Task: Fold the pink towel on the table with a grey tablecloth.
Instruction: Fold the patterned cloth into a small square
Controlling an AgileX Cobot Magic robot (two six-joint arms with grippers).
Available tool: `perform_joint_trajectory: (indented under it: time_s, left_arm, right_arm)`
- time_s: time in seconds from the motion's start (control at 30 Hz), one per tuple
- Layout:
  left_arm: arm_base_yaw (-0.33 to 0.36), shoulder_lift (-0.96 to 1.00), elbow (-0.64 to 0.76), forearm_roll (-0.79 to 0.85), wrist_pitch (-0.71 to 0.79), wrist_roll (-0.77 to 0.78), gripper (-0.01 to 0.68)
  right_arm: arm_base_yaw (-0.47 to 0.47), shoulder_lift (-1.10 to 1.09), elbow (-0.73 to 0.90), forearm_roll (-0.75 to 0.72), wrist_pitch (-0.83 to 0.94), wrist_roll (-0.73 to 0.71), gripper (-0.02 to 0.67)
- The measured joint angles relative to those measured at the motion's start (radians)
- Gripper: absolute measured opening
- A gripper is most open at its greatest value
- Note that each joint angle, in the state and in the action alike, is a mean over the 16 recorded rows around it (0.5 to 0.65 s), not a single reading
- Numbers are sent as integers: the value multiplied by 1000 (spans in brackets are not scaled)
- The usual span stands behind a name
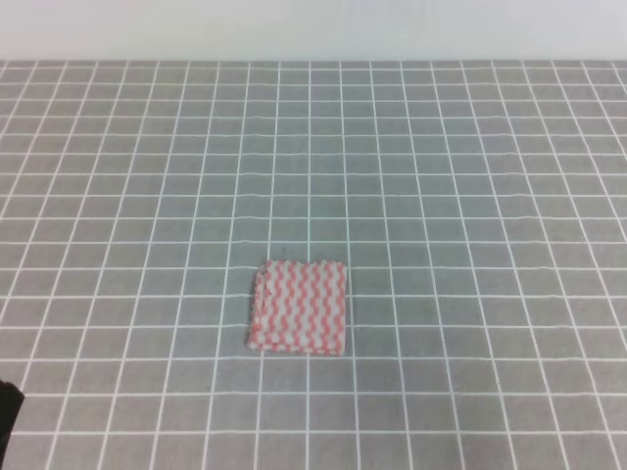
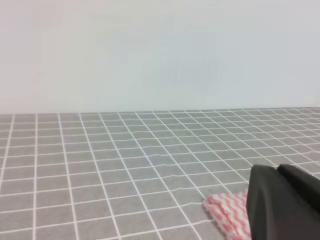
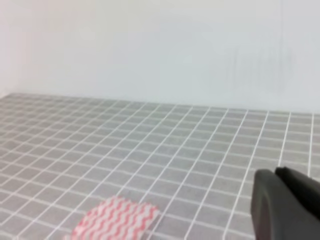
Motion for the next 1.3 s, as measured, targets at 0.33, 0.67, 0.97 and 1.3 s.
perform_joint_trajectory:
  time_s: [0.33, 0.67, 0.97, 1.3]
  left_arm:
    - [0, -1, 1, -9, 10, 0, -2]
    - [0, -1, 1, -9, 13, 0, -3]
    - [0, 0, 0, -9, 15, 0, -3]
    - [0, 1, -1, -10, 15, 0, -3]
  right_arm:
    - [-1, -1, 10, 1, 35, -13, -15]
    - [-125, -59, 69, 32, 20, -89, -16]
    - [-379, -273, 188, 65, 66, -125, -16]
    - [-480, -459, 252, 61, 154, -127, -16]
